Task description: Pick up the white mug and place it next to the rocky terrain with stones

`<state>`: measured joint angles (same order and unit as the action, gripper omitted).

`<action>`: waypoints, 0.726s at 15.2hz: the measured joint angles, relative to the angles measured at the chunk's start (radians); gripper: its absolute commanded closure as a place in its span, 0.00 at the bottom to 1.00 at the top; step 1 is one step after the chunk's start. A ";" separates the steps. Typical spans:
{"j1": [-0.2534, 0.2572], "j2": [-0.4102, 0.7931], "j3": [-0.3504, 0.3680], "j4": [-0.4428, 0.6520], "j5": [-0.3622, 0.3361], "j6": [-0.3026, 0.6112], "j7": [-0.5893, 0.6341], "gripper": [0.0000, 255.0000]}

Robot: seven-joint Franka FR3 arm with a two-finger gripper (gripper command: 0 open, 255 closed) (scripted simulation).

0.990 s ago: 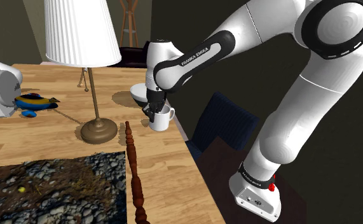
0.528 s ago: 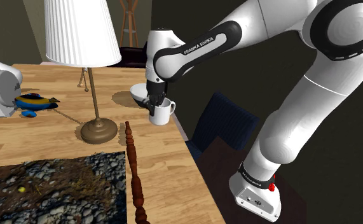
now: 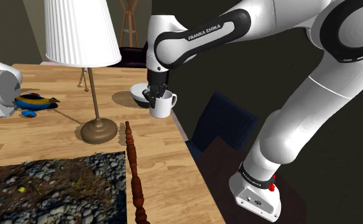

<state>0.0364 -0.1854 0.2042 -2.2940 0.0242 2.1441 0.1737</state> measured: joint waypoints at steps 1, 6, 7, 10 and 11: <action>-0.001 -0.003 -0.001 0.011 0.000 -0.014 -0.002 1.00; 0.001 -0.024 -0.002 0.057 0.004 -0.081 -0.002 1.00; 0.000 -0.029 -0.003 0.070 0.005 -0.098 -0.004 1.00; 0.000 -0.043 -0.006 0.094 0.007 -0.136 -0.007 1.00; 0.000 -0.047 -0.006 0.103 0.007 -0.150 -0.008 1.00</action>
<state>0.0363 -0.2327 0.1979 -2.1907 0.0314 1.9942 0.1659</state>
